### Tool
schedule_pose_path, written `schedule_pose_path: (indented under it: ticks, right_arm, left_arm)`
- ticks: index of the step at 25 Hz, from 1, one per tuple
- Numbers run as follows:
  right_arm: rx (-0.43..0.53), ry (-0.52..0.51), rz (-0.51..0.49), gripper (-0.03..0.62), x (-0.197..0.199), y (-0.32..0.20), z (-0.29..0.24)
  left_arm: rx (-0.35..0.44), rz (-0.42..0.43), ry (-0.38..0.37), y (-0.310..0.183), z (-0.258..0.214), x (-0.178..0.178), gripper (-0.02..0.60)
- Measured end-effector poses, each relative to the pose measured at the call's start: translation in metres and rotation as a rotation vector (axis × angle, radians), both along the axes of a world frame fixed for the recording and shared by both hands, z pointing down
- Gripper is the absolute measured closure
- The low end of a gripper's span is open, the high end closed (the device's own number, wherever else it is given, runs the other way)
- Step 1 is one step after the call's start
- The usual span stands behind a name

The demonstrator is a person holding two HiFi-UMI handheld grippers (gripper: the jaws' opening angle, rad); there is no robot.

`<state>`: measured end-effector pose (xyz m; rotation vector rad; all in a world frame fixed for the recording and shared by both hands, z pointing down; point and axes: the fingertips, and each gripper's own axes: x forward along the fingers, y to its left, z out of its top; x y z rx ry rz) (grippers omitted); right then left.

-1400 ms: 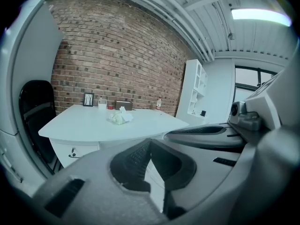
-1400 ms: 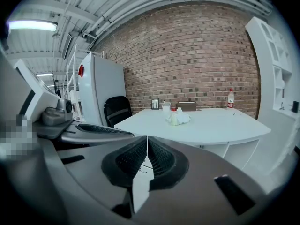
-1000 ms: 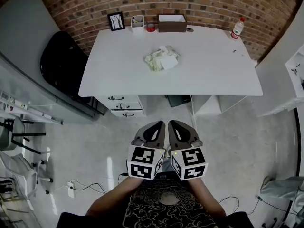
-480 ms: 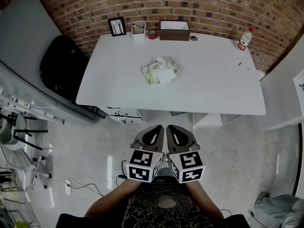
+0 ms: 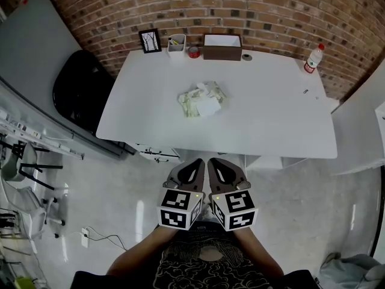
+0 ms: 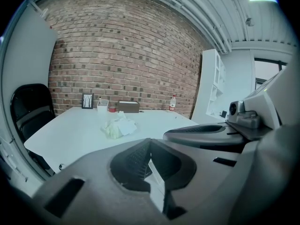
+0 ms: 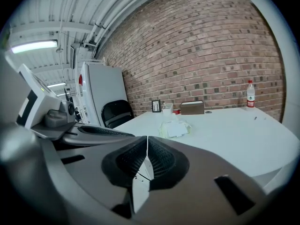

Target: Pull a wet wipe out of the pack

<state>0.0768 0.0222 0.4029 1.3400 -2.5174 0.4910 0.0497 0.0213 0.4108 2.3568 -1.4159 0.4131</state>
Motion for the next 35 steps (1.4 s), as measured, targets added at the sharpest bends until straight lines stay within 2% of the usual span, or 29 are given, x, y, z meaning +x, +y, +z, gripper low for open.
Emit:
schedule_pose_path:
  ticks: [13, 35]
  right_arm:
    - [-0.007, 0.024, -0.022, 0.576, -0.01, -0.037, 0.009]
    - [-0.031, 0.082, 0.052, 0.576, -0.031, -0.17, 0.025]
  left_arm:
    - [-0.003, -0.018, 0.014, -0.037, 0.008, -0.011, 0.569]
    - [-0.03, 0.075, 0.025, -0.173, 0.025, -0.029, 0.569]
